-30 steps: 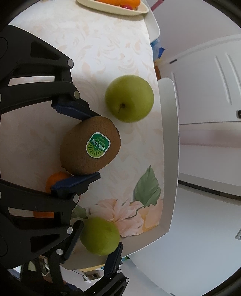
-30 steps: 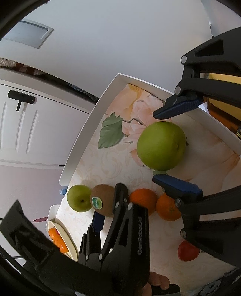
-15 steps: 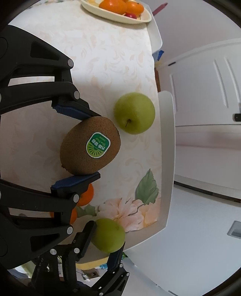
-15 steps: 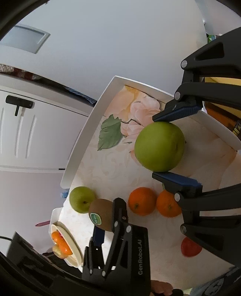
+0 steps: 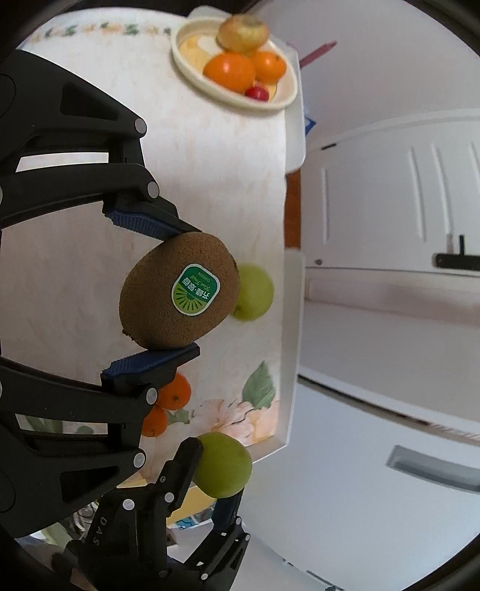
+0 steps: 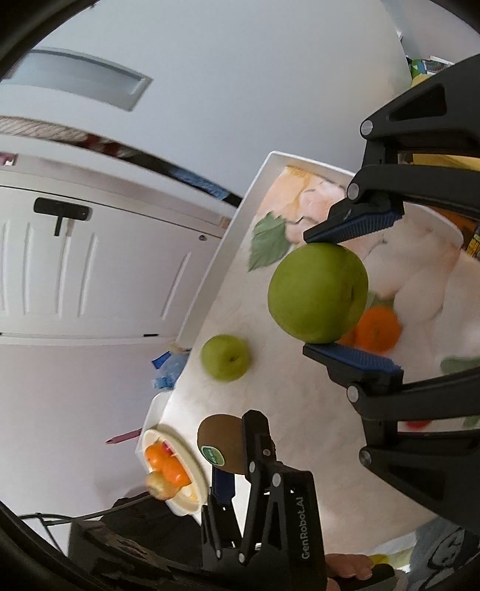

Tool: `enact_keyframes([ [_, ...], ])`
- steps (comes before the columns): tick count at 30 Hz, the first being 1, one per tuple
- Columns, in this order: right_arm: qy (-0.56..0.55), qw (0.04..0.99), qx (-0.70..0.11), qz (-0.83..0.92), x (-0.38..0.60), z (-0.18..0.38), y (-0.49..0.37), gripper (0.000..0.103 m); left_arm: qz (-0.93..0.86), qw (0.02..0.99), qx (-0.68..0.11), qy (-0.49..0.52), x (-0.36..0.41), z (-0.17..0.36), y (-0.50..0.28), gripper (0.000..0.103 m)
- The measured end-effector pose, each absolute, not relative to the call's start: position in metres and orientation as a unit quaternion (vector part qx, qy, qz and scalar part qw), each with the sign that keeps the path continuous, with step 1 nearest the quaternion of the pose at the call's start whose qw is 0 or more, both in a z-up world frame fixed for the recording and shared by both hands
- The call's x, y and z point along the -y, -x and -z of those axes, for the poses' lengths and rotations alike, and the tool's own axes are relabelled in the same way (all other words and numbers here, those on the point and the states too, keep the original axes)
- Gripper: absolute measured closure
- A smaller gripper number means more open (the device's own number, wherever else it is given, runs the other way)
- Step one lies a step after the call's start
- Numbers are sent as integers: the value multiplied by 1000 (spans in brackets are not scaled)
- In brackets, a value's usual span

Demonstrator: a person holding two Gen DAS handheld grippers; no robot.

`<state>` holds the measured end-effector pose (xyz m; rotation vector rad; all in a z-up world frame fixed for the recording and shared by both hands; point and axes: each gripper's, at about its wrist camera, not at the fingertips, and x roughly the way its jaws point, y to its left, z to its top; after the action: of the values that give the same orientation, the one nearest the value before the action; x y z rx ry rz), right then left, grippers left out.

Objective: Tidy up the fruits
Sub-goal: 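Carry the kiwi and green apple to the duck plate and release both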

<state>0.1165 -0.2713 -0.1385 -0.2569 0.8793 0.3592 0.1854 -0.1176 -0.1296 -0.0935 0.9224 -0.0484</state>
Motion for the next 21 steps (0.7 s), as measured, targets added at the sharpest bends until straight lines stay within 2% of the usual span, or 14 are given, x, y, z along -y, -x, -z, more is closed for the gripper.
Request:
enact_keyframes([
  [10, 97, 887, -407, -193, 206, 101, -109, 54, -2, 907, -417, 53, 40, 92, -155, 44],
  [21, 84, 883, -404, -223, 104, 86, -115, 54, -30, 910, -410, 47, -72, 81, -140, 44],
])
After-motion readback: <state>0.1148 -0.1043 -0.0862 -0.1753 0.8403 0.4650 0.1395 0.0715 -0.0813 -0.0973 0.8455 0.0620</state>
